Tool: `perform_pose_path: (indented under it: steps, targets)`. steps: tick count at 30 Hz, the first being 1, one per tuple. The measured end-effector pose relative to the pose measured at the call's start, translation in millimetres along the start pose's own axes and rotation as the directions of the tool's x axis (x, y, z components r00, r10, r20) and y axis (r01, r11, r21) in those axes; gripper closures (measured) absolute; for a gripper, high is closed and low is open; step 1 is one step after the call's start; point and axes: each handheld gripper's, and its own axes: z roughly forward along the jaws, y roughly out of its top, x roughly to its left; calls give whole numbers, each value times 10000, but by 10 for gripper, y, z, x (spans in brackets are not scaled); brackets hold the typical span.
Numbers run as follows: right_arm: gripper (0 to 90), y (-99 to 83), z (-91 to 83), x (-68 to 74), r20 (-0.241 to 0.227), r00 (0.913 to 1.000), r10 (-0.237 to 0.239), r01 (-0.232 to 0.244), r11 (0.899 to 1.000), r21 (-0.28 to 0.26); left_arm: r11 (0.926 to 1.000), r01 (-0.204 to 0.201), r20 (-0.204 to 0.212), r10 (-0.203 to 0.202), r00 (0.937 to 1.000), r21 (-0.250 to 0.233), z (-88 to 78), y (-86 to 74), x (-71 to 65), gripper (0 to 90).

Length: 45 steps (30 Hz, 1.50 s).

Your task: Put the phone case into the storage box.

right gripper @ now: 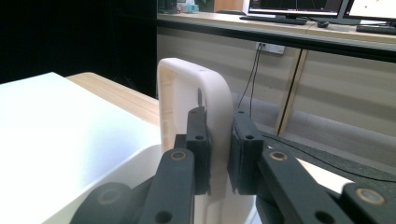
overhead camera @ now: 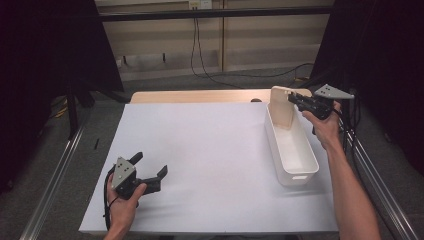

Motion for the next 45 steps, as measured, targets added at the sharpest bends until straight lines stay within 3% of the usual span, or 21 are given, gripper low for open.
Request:
perform_pose_path:
  steps: [8,26,33,45]
  targets:
    - [792,22,47,-31,360,9988,-322,305,9985,454,10000,-33,-16,33,10000,57,-6,-5,10,28]
    - [764,-37,98,-110,798,9965,-240,207,9989,417,9998,-96,17,96,10000,164,13,-11,11,30]
    - [760,-40,130,-96,771,9966,-305,277,9989,368,9998,-95,45,94,9999,166,17,-13,9,30]
    - [661,-37,70,-119,1067,9943,-86,36,9989,465,9997,-121,40,121,9999,196,20,-13,11,30]
